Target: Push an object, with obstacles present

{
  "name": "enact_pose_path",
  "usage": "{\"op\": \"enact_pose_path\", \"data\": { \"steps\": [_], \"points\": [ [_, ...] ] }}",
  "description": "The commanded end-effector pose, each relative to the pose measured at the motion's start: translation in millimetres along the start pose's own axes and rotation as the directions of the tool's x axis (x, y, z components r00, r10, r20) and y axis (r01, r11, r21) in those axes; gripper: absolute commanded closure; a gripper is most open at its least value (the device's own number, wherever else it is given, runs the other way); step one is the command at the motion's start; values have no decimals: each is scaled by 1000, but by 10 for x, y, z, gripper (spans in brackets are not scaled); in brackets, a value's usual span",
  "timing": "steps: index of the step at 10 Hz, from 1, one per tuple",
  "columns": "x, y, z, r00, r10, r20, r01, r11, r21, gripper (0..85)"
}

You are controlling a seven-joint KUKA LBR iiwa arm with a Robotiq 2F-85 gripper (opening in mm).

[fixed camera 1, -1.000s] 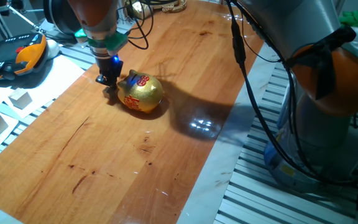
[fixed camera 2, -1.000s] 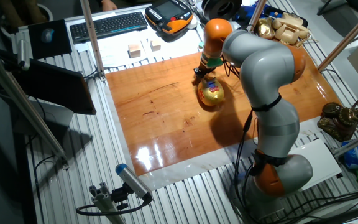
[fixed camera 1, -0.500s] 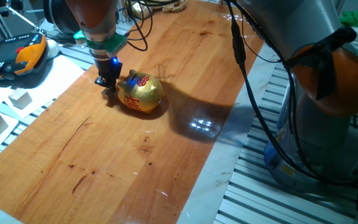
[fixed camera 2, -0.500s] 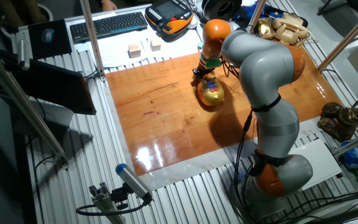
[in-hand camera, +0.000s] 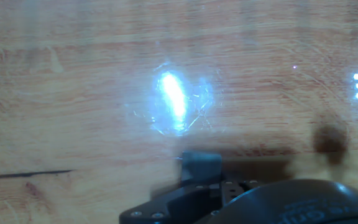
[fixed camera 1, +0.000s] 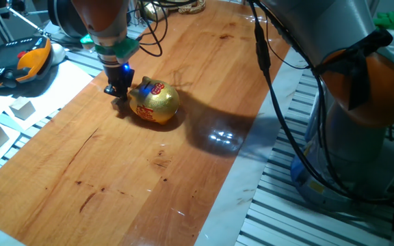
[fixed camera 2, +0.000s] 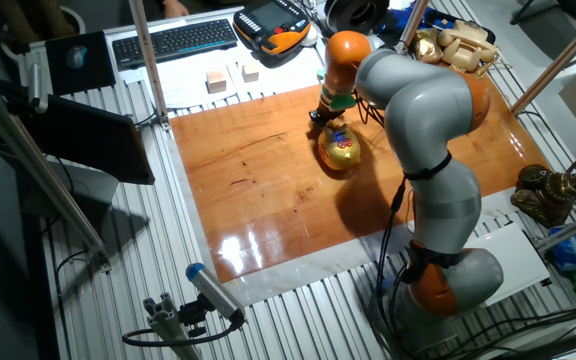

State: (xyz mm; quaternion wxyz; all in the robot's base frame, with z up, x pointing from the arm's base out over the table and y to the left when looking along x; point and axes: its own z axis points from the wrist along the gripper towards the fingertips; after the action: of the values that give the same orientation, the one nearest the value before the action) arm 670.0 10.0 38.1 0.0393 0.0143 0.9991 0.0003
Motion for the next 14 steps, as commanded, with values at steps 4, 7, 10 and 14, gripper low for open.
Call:
{"op": "enact_pose_path", "data": {
  "steps": [4,7,10,14],
  "points": [
    [-14,-626,-128,999,-45,-17,45,999,4,850],
    [-87,-1617,-191,990,-140,-20,140,990,-12,850],
    [-94,-1723,-146,983,-180,-32,180,984,-1,850],
    [-169,-566,-156,1000,-9,-26,10,998,57,850]
  ]
}}
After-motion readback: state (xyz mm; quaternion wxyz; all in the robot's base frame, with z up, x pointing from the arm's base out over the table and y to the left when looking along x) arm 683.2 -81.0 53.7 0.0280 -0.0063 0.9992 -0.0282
